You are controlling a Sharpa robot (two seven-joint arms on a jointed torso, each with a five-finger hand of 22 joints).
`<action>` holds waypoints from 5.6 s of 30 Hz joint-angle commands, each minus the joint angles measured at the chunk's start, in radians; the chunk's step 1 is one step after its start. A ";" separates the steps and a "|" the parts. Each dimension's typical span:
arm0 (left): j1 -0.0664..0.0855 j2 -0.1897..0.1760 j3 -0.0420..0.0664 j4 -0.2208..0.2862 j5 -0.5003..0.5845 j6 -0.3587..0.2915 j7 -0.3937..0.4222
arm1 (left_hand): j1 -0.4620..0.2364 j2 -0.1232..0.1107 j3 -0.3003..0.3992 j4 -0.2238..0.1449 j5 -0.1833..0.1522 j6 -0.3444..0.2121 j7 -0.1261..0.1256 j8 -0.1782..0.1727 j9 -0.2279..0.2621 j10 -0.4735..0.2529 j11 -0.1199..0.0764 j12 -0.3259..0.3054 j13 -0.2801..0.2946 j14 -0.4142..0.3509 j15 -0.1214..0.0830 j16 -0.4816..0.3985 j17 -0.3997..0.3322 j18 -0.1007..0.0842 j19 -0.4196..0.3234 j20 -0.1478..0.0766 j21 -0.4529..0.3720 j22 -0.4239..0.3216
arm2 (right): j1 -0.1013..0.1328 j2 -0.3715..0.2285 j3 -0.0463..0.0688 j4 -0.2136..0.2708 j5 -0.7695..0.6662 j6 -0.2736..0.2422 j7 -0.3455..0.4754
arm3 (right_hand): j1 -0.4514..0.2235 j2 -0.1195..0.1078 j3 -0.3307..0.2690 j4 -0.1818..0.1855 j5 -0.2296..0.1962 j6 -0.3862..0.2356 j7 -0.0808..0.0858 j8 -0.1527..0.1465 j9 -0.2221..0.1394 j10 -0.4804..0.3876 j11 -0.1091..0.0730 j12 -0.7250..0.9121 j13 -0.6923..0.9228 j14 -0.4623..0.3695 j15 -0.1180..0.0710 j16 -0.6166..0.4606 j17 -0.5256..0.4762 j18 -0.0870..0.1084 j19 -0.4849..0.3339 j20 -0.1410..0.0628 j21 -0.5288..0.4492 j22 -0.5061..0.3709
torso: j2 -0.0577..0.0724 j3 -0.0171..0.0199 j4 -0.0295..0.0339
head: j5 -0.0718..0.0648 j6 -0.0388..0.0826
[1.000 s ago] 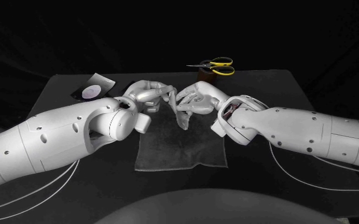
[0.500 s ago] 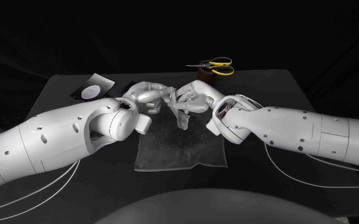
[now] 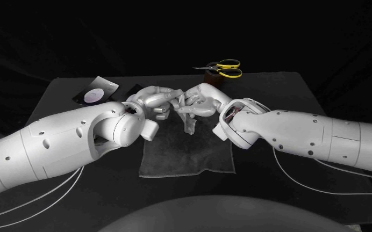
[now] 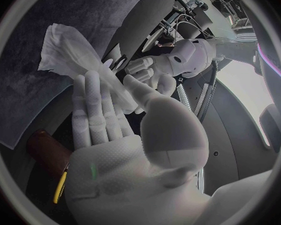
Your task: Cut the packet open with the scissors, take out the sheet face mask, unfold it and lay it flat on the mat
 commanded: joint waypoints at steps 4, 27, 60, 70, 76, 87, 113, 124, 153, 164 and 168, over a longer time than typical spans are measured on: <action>0.002 0.005 0.001 0.005 0.012 0.081 0.012 | -0.073 0.016 -0.053 0.081 -0.007 -0.030 0.025 -0.074 -0.048 -0.014 0.026 0.015 0.013 0.084 0.023 0.001 0.197 -0.013 -0.002 0.020 -0.006 -0.002 | -0.001 0.001 0.001 -0.002 0.062 0.042 0.062 | -0.017 -0.015 -0.042 0.004 0.024 -0.001 0.008 -0.012 -0.004 -0.005 0.009 -0.003 0.001 -0.025 0.006 0.014 0.005 0.019 -0.011 0.009 -0.005 -0.022 | 0.000 -0.0001 -0.0004 | 0.000 0.000; 0.002 0.011 0.001 0.002 0.021 0.109 -0.012 | -0.262 0.069 -0.256 0.105 -0.007 -0.076 0.063 -0.221 -0.144 -0.053 0.062 0.091 0.054 0.084 0.055 0.004 0.202 -0.013 -0.004 0.050 -0.005 0.000 | -0.002 -0.002 0.001 -0.031 0.295 0.204 0.147 | 0.010 0.101 -0.324 -0.059 0.039 0.003 0.040 -0.050 -0.033 -0.051 0.048 0.019 0.001 -0.311 0.084 -0.137 -0.179 0.019 -0.277 0.094 -0.006 -0.265 | 0.000 0.0001 -0.0001 | 0.002 0.005; 0.002 0.002 0.001 -0.013 0.038 0.120 0.047 | -0.234 0.087 -0.331 0.102 -0.007 -0.050 0.060 -0.257 -0.168 -0.073 0.061 0.159 0.082 0.083 0.057 0.003 0.199 -0.011 -0.011 0.054 -0.006 -0.006 | -0.001 -0.050 0.000 -0.063 0.707 0.529 0.143 | -0.025 0.290 0.347 -0.005 -0.026 0.014 0.047 -0.043 -0.109 -0.057 0.055 -0.062 -0.001 -0.187 0.084 -0.359 -0.307 -0.013 -0.331 0.057 0.114 -0.178 | 0.000 -0.0002 -0.0006 | 0.005 0.001; 0.002 -0.009 0.001 -0.015 0.053 0.133 0.140 | -0.055 0.072 -0.370 0.096 -0.008 -0.067 0.067 -0.267 -0.184 -0.240 0.072 0.089 0.027 -0.062 0.069 -0.114 -0.072 0.045 -0.201 0.065 -0.175 -0.255 | -0.002 -0.061 0.000 -0.066 0.756 0.535 0.140 | -0.026 0.290 0.350 0.004 -0.026 0.030 0.039 -0.034 -0.104 -0.034 0.047 -0.063 -0.001 -0.166 0.077 -0.366 -0.306 -0.015 -0.335 0.048 0.144 -0.142 | 0.000 -0.0003 -0.0001 | 0.006 0.000; 0.002 -0.022 0.002 -0.022 0.055 0.134 0.181 | 0.042 0.051 -0.383 0.078 -0.007 -0.082 0.067 -0.265 -0.188 -0.298 0.076 0.036 -0.027 -0.168 0.073 -0.197 -0.232 0.069 -0.290 0.070 -0.276 -0.381 | -0.002 -0.069 0.000 -0.063 0.801 0.530 0.148 | -0.026 0.290 0.351 0.005 -0.026 0.031 0.038 -0.033 -0.103 -0.031 0.046 -0.064 -0.001 -0.162 0.076 -0.368 -0.306 -0.015 -0.336 0.047 0.151 -0.134 | 0.001 0.0000 0.0000 | 0.004 0.000; 0.002 -0.050 0.002 -0.031 0.065 0.120 0.224 | 0.113 0.037 -0.388 0.058 -0.007 -0.091 0.071 -0.260 -0.192 -0.333 0.082 -0.002 -0.076 -0.256 0.079 -0.264 -0.362 0.082 -0.336 0.075 -0.348 -0.461 | -0.003 -0.088 0.000 -0.041 0.915 0.520 0.181 | -0.024 0.289 0.353 0.005 -0.026 0.027 0.039 -0.035 -0.103 -0.031 0.047 -0.067 -0.002 -0.156 0.075 -0.373 -0.306 -0.017 -0.339 0.043 0.166 -0.116 | 0.001 0.0008 0.0005 | -0.003 0.000; 0.000 -0.091 0.001 -0.015 0.141 0.133 0.259 | 0.125 0.028 -0.394 0.058 -0.007 -0.096 0.079 -0.257 -0.194 -0.342 0.092 -0.010 -0.097 -0.318 0.088 -0.309 -0.449 0.097 -0.393 0.082 -0.418 -0.545 | -0.004 -0.153 0.005 0.044 1.000 0.636 0.252 | -0.153 0.140 0.085 0.080 -0.024 -0.043 0.058 -0.050 -0.101 -0.105 0.068 -0.067 0.000 -0.165 0.093 -0.431 -0.304 0.018 -0.316 0.096 0.089 -0.213 | 0.001 0.0003 -0.0006 | -0.009 0.000; 0.000 -0.092 0.001 -0.013 0.142 0.141 0.253 | 0.125 0.027 -0.395 0.057 -0.007 -0.096 0.079 -0.256 -0.194 -0.342 0.093 -0.010 -0.098 -0.318 0.088 -0.309 -0.449 0.097 -0.392 0.083 -0.419 -0.546 | -0.006 -0.154 0.005 0.047 0.995 0.668 0.241 | -0.211 0.100 -0.086 0.179 -0.026 -0.100 0.067 -0.056 -0.104 -0.147 0.080 -0.068 0.000 -0.207 0.106 -0.456 -0.303 0.010 -0.304 0.099 0.035 -0.288 | 0.000 -0.0002 -0.0004 | -0.014 0.004; 0.000 -0.103 0.001 -0.008 0.141 0.153 0.262 | 0.134 0.028 -0.395 0.055 -0.007 -0.090 0.079 -0.251 -0.194 -0.335 0.093 -0.007 -0.104 -0.318 0.089 -0.307 -0.452 0.096 -0.390 0.085 -0.422 -0.547 | -0.015 -0.157 0.005 0.047 0.986 0.736 0.252 | -0.366 0.213 -0.392 0.513 -0.027 -0.435 0.078 -0.074 -0.160 -0.434 0.108 -0.076 -0.009 -0.439 0.152 -0.537 -0.312 -0.038 -0.395 0.100 -0.004 -0.436 | 0.000 -0.0007 -0.0002 | -0.011 0.027; -0.001 -0.109 0.001 -0.003 0.095 0.157 0.263 | 0.192 0.026 -0.367 0.018 -0.006 -0.072 0.073 -0.229 -0.189 -0.332 0.088 -0.013 -0.129 -0.333 0.085 -0.313 -0.486 0.099 -0.391 0.083 -0.440 -0.564 | -0.018 -0.156 0.005 0.037 0.990 0.725 0.252 | -0.214 0.259 -0.403 0.460 -0.025 -0.331 0.077 -0.045 -0.132 -0.322 0.102 -0.067 -0.002 -0.347 0.141 -0.498 -0.296 -0.027 -0.356 0.099 0.006 -0.458 | 0.000 -0.0006 0.0002 | 0.006 0.019; -0.001 -0.116 0.001 0.002 -0.015 0.145 0.251 | 0.228 0.008 -0.339 -0.018 -0.007 -0.068 0.076 -0.212 -0.186 -0.326 0.089 -0.013 -0.145 -0.314 0.084 -0.308 -0.478 0.095 -0.365 0.080 -0.432 -0.548 | -0.018 -0.156 0.005 0.033 0.973 0.690 0.254 | 0.134 0.314 -0.130 0.107 -0.018 -0.212 0.073 -0.006 -0.102 -0.206 0.089 -0.057 0.001 -0.288 0.121 -0.464 -0.285 -0.006 -0.308 0.096 0.025 -0.465 | 0.000 -0.0004 0.0001 | 0.009 0.018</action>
